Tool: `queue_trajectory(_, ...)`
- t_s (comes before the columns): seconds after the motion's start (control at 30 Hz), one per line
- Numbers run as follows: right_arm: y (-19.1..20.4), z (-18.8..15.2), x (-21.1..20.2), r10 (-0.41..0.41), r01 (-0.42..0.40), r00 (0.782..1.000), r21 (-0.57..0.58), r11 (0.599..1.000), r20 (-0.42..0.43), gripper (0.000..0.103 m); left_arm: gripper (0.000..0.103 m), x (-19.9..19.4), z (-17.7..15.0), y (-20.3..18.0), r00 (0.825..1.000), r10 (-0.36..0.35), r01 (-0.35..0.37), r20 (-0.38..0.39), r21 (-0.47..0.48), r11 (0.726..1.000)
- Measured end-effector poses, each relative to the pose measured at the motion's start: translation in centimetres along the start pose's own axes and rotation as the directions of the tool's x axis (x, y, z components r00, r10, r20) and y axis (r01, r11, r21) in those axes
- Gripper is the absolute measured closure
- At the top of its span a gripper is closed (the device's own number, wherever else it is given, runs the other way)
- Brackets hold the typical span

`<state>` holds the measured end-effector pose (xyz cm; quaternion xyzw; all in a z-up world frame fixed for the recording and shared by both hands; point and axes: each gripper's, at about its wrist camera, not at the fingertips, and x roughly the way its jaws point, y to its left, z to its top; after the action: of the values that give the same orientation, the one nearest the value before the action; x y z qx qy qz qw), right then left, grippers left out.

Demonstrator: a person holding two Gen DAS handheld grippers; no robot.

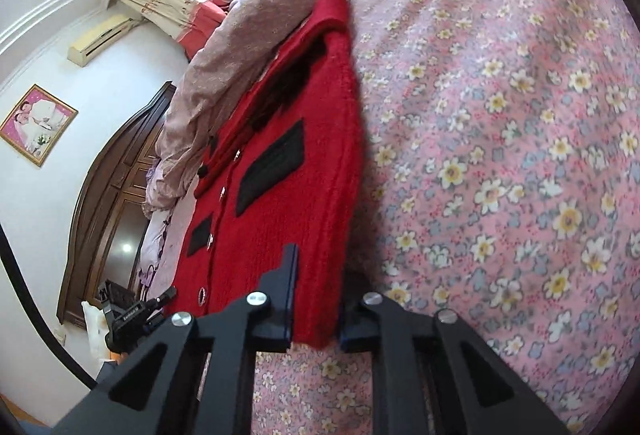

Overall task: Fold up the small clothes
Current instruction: 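Grasp the cardigan hem with both tools and lift it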

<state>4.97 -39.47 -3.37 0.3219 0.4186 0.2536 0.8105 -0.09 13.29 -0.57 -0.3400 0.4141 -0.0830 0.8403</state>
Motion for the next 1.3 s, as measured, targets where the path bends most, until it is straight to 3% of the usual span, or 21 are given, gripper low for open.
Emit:
queue_trajectory(0.1,0.1,-0.1,0.2,-0.014,0.014,1.000,0.011,1.000,0.006,0.090,0.083,-0.3,-0.6,0.8,0.999,-0.033,0.034,0.017,-0.054,0.998)
queue_trajectory(0.2,0.0,-0.2,0.4,-0.011,0.011,1.000,0.024,1.000,0.009,0.092,0.084,-0.2,-0.4,0.5,1.000,-0.022,0.021,-0.006,-0.034,0.999)
queue_trajectory(0.27,-0.2,-0.2,0.4,-0.007,0.007,1.000,0.032,0.999,0.011,0.093,0.100,0.0,-0.6,0.2,1.000,0.008,-0.008,-0.027,-0.020,1.000)
queue_trajectory(0.4,-0.4,-0.3,0.0,-0.011,0.010,1.000,0.045,0.999,0.029,0.096,0.101,0.0,-0.9,-0.2,0.999,-0.015,0.014,-0.035,-0.034,0.999)
queue_trajectory(0.63,1.0,-0.7,-3.3,0.059,-0.061,0.993,0.015,0.998,0.107,0.097,0.102,-2.5,-1.7,-0.3,0.998,-0.068,0.067,-0.018,-0.049,0.997)
queue_trajectory(0.9,1.7,-2.2,-5.0,0.098,-0.102,0.988,0.024,0.995,0.122,0.097,0.102,-5.6,-2.7,0.7,0.995,-0.101,0.101,0.003,-0.066,0.993)
queue_trajectory(1.07,1.2,-2.2,-4.7,0.029,-0.034,0.994,0.040,0.999,0.104,0.097,0.101,-4.3,-2.5,0.7,0.998,-0.049,0.047,-0.033,-0.045,0.998)
queue_trajectory(1.17,0.1,-1.8,-3.7,-0.027,0.021,0.997,0.083,0.996,0.074,0.097,0.093,-2.6,-2.5,1.3,0.996,0.007,-0.013,-0.087,-0.063,0.998)
queue_trajectory(1.27,-0.3,-1.8,-2.9,-0.052,0.047,0.998,0.095,0.994,0.047,0.097,0.084,-2.0,-2.1,2.1,0.995,-0.048,0.037,-0.087,-0.123,0.992)
queue_trajectory(1.3,-0.2,-1.8,-2.7,-0.060,0.057,0.997,0.089,0.994,0.039,0.097,0.075,-1.9,-2.0,2.3,0.993,-0.079,0.066,-0.089,-0.139,0.988)
